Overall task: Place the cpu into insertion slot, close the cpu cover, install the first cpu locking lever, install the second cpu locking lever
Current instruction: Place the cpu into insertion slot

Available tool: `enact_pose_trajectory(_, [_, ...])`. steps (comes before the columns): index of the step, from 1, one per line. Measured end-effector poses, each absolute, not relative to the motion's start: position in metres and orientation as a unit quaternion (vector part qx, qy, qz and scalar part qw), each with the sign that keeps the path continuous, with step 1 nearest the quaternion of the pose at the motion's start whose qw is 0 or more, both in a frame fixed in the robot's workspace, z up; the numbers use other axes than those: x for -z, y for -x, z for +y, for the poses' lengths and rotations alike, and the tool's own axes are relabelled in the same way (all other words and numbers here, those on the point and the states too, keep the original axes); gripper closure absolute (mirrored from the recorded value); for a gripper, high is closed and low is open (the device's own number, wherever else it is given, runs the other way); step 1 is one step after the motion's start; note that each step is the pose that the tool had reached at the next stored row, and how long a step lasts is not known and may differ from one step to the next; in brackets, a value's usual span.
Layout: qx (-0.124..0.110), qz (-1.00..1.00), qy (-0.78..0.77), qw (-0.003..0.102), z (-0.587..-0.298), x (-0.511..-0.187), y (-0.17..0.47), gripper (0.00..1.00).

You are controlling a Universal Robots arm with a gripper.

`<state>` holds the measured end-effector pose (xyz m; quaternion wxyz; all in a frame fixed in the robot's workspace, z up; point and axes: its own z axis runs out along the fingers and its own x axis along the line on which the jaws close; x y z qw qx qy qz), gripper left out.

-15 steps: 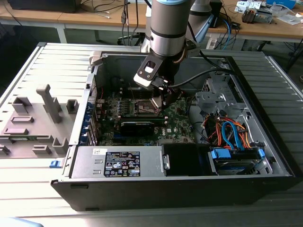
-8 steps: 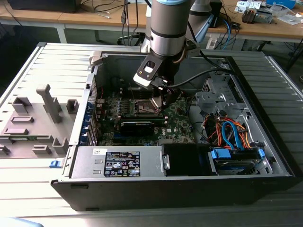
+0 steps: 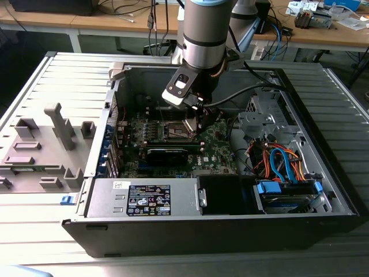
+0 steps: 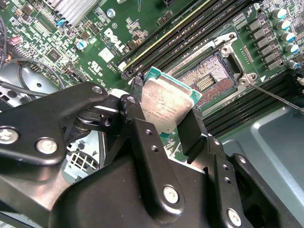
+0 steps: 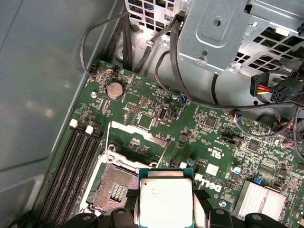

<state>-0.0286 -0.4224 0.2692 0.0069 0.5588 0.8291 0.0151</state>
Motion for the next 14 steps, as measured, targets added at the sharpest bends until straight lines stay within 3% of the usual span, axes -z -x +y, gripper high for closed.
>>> enact_pose_trajectory(14, [-0.014, 0.813, -0.582, 0.008, -0.4224, -0.2691, 0.0286, 0.45])
